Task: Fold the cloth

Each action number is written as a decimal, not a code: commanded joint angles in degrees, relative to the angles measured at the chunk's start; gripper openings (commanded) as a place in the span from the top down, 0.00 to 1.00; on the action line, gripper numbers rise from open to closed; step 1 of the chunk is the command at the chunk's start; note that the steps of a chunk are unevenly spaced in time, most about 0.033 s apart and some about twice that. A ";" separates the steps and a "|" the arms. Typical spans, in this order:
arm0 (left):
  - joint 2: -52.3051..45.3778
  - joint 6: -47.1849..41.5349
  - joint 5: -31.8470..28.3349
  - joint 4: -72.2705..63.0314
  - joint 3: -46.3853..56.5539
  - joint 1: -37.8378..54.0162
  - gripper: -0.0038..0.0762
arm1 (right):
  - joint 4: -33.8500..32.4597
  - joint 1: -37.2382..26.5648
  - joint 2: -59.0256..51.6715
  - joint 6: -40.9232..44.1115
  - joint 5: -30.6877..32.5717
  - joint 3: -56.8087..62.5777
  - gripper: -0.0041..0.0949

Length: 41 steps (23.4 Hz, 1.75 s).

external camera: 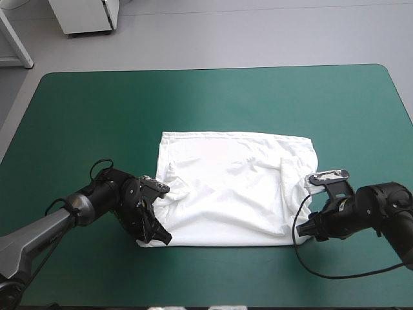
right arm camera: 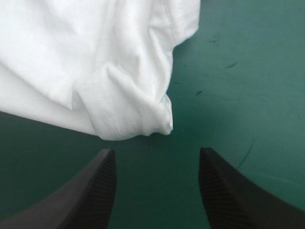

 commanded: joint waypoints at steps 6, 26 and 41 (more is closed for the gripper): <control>4.44 0.24 -10.52 -6.44 2.79 -0.74 0.96 | 2.15 0.05 9.42 -1.30 -6.47 -0.71 0.45; 2.61 0.00 -7.45 -6.75 -3.51 -0.74 0.96 | 4.50 0.16 16.61 -2.52 -4.00 -0.71 0.97; -17.62 -3.39 7.44 -3.17 -16.98 -0.74 0.96 | -2.87 0.06 1.24 4.72 10.21 -14.43 0.97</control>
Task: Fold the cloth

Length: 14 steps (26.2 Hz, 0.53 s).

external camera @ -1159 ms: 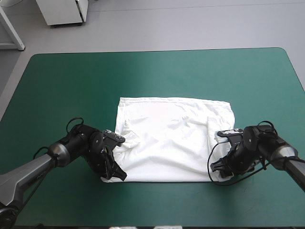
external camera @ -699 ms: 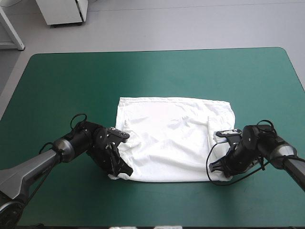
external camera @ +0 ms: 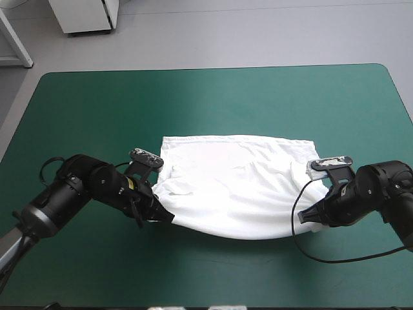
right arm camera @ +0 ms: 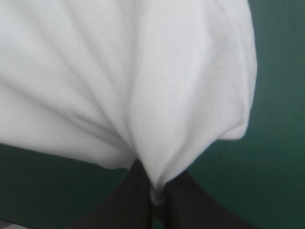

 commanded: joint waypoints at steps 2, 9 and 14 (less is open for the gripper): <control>-2.96 -1.68 1.94 2.25 -8.04 -0.39 0.96 | -0.91 0.06 -1.99 0.89 0.37 -7.07 0.97; -2.16 -3.16 -3.75 9.45 -14.30 -0.39 0.96 | -4.21 0.06 -1.99 3.72 -7.76 -11.09 0.97; 0.90 -4.46 -8.41 13.27 -14.44 -0.39 0.96 | -6.02 0.06 0.69 3.84 -13.14 -11.34 0.97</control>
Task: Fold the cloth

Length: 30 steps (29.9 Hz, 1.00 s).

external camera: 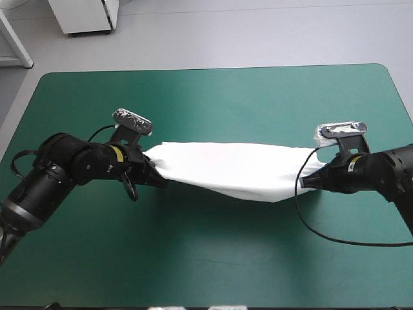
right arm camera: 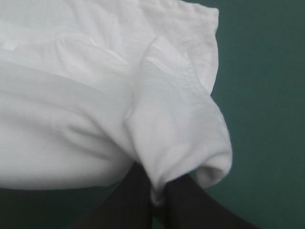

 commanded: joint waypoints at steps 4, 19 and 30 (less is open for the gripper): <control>4.07 -1.44 -10.83 5.60 -2.02 -0.39 0.96 | -2.85 0.06 4.53 1.99 -10.70 -2.30 0.97; 18.04 -4.34 -24.85 9.57 -2.45 6.05 0.96 | -8.81 0.06 22.78 4.74 -20.77 -8.92 0.97; 23.87 -2.10 -24.10 7.36 -2.57 6.44 0.92 | -8.10 0.06 27.64 0.40 -15.79 -10.28 0.90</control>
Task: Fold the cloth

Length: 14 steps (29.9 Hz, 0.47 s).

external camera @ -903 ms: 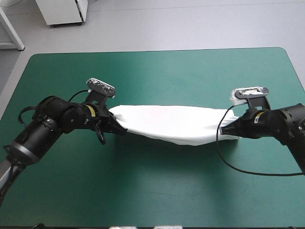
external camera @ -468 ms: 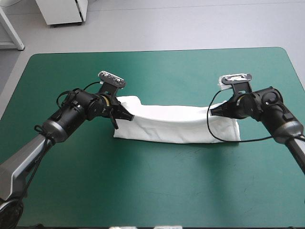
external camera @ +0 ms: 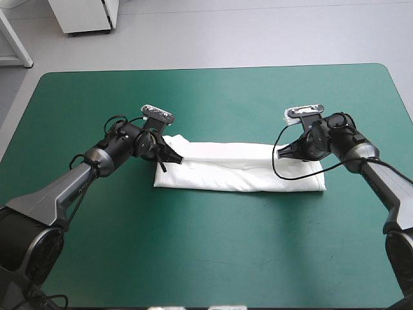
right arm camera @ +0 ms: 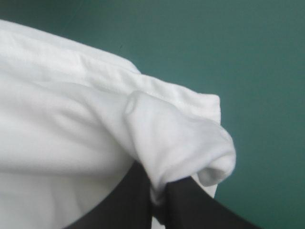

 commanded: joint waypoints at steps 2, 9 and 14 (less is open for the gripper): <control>-2.85 2.67 0.03 -2.49 -3.21 0.06 0.85 | 1.19 0.06 -2.25 -4.56 2.83 -4.58 0.80; -4.69 2.67 15.05 -0.63 -10.14 0.06 0.52 | 0.85 0.06 -6.68 -4.65 5.08 -9.25 0.53; -9.17 3.07 22.55 -4.12 -15.24 0.06 0.48 | -1.31 0.06 -13.64 -4.36 8.63 -9.25 0.52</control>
